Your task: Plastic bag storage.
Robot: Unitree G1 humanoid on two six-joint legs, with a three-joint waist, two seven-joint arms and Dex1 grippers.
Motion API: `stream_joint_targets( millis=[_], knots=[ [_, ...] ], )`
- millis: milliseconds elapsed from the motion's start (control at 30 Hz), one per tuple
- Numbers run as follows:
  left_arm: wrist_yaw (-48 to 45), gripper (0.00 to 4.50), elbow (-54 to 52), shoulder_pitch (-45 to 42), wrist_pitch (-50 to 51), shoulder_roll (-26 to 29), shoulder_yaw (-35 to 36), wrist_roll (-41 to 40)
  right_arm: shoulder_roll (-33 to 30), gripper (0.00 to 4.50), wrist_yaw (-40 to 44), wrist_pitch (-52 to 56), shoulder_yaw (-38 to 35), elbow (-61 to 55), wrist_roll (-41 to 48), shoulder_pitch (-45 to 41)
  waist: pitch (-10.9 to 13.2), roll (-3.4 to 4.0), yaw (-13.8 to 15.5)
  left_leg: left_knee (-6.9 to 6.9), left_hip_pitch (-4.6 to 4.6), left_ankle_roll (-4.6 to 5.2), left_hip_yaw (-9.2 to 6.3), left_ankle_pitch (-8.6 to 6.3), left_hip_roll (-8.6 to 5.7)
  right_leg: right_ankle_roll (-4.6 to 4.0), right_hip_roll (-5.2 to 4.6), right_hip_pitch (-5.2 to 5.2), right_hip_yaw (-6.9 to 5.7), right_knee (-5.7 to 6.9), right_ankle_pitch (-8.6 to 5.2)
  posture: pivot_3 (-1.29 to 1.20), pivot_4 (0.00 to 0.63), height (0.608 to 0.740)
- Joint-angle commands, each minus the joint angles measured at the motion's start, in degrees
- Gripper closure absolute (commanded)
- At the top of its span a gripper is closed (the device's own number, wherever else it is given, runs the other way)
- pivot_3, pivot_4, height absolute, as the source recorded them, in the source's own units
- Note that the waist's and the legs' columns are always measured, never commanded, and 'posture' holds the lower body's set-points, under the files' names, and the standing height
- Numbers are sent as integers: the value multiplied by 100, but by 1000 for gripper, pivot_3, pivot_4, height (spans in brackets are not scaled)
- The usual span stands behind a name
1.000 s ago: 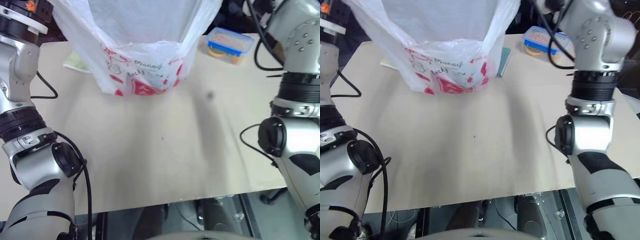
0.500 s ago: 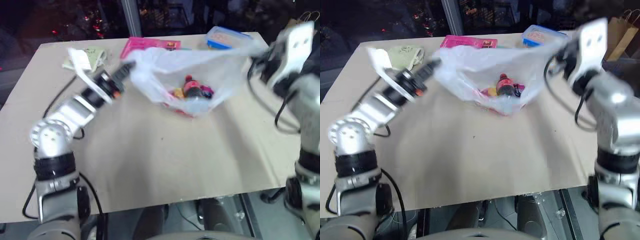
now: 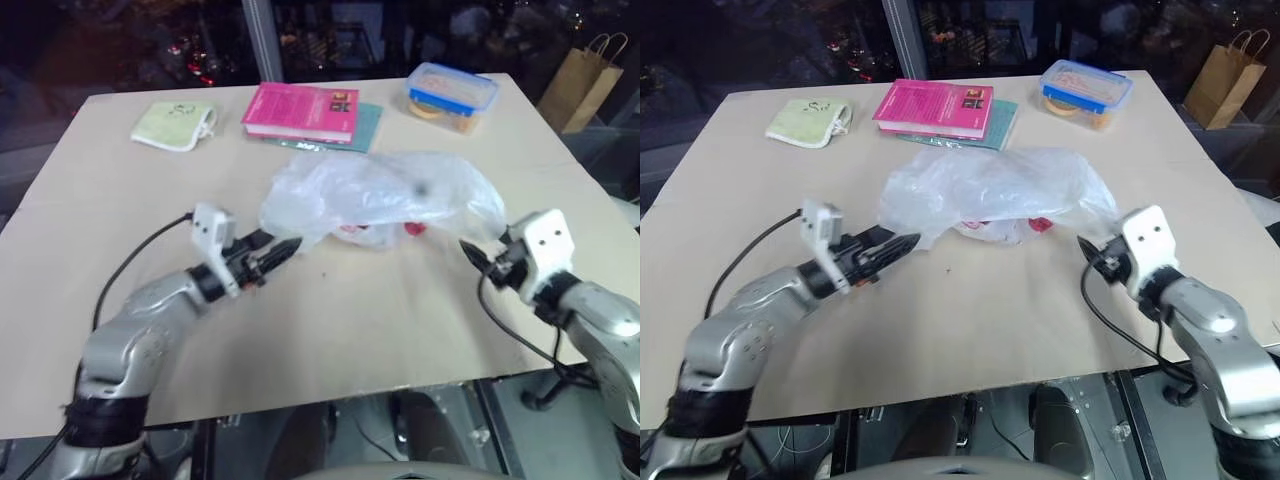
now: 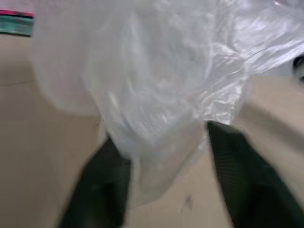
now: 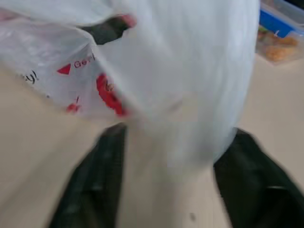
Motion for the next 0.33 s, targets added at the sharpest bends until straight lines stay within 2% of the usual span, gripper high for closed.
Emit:
stream_joint_targets(
  millis=[33, 100, 200, 333],
  knots=[
    [-134, 13, -427, 583, -299, 58, 449, 218, -187, 0, 557, 57, -910, -850, 732, 687, -1, -1, 19, 0, 2, 1, 0, -1, 1, 1, 0, 4, -1, -1, -1, 0, 150, 740],
    [21, 13, -500, 917, -304, -32, 662, 298, -212, 0, 785, 94, -1358, -1133, 1045, 1255, -1, -2, 33, 0, 7, 1, 0, -1, 4, 17, 0, 10, -1, -3, -15, 0, 150, 740],
    [265, 13, -464, 1068, -223, -161, 959, 268, -380, 0, 1108, -255, -1629, -1049, 647, 2092, -7, -9, 108, 6, 21, 1, 4, -2, 18, 16, 4, 24, -5, -3, -22, 0, 150, 740],
    [299, 13, -389, 977, -279, -269, 981, 332, -400, 0, 1200, -719, -1706, -442, 436, 2166, -7, -12, 120, 35, 25, 0, 4, -5, 27, 17, 3, 42, -18, -5, -22, 0, 150, 740]
  ],
)
